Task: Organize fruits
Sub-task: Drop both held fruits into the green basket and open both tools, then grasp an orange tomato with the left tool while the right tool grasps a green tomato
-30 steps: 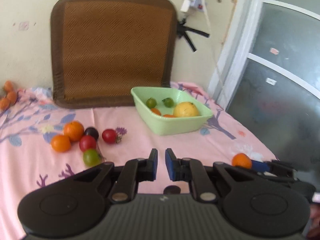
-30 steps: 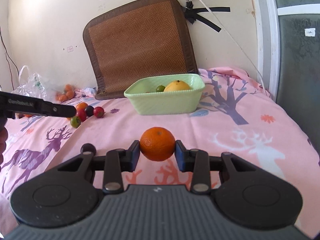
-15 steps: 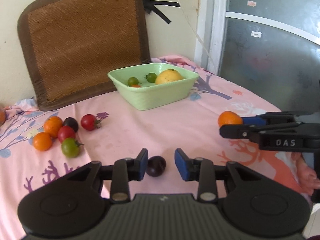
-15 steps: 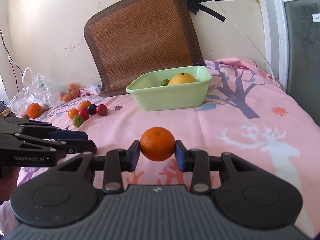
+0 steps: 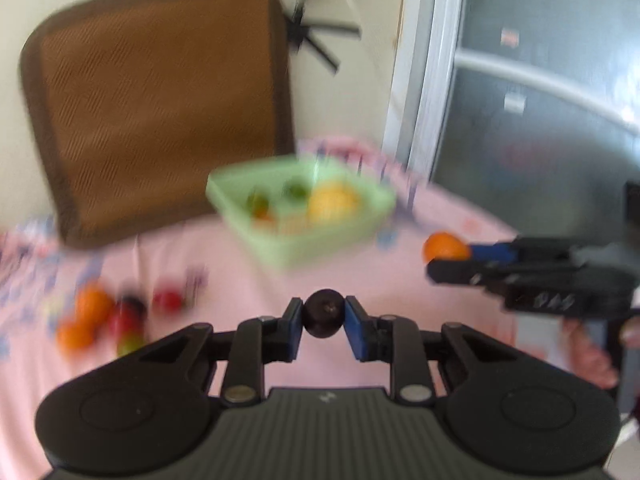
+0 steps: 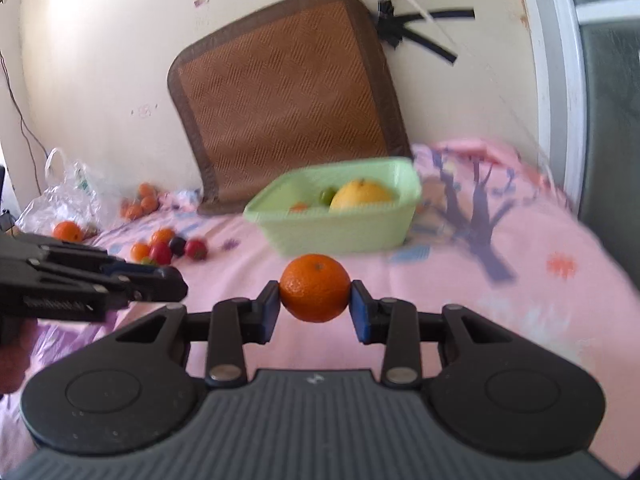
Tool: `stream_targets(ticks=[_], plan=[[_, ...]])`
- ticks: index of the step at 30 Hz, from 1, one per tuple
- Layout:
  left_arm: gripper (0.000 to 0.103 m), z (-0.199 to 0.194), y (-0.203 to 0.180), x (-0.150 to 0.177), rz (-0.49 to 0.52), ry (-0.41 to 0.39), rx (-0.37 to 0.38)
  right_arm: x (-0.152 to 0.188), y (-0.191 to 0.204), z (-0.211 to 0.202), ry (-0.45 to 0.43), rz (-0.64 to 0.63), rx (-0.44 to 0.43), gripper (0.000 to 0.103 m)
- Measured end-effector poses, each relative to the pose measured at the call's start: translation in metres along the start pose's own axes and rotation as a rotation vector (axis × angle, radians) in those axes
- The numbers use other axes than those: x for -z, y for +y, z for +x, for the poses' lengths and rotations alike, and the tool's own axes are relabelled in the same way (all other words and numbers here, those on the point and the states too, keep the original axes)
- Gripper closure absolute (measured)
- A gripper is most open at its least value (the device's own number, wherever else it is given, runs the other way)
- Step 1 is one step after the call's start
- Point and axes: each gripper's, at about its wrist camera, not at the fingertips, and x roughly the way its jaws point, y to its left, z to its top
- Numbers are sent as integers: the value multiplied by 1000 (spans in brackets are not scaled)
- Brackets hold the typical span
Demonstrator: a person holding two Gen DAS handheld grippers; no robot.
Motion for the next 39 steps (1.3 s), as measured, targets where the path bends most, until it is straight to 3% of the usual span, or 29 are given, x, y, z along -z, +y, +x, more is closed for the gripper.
stream_targets(ticks=[3,7,13,20,24,30,34,37,39], plan=[[80,26,9,-49,1,-39,8,-44,-19,18,-49,-14,13,63],[80,87,36,-85,-84,16,32,-88,-40,65,-6,42,-22,63],[79,155,67,-89,-205,130,10,-97,-49,135,125,59,-15,63],[73,174,79,-88,-239,162,-18,-96,-46,164,188,48,-2,61],[73,146,92,-96,-252,122,-9,-101,-40,157,167,44,8,61],[74,12,130,-100,-260,-72,-30,-125,-12,101,37,-39,-25,61],[74,-60,158,-64,-247,-113,-165,-119,23,60,-38,-69,-135,63],[74,-80,176,-21,-258,-69,-223,-90,54,53,-22,-84,-205,64],[74,-80,186,6,-278,-36,-222,-65,78,60,18,-109,-218,65]])
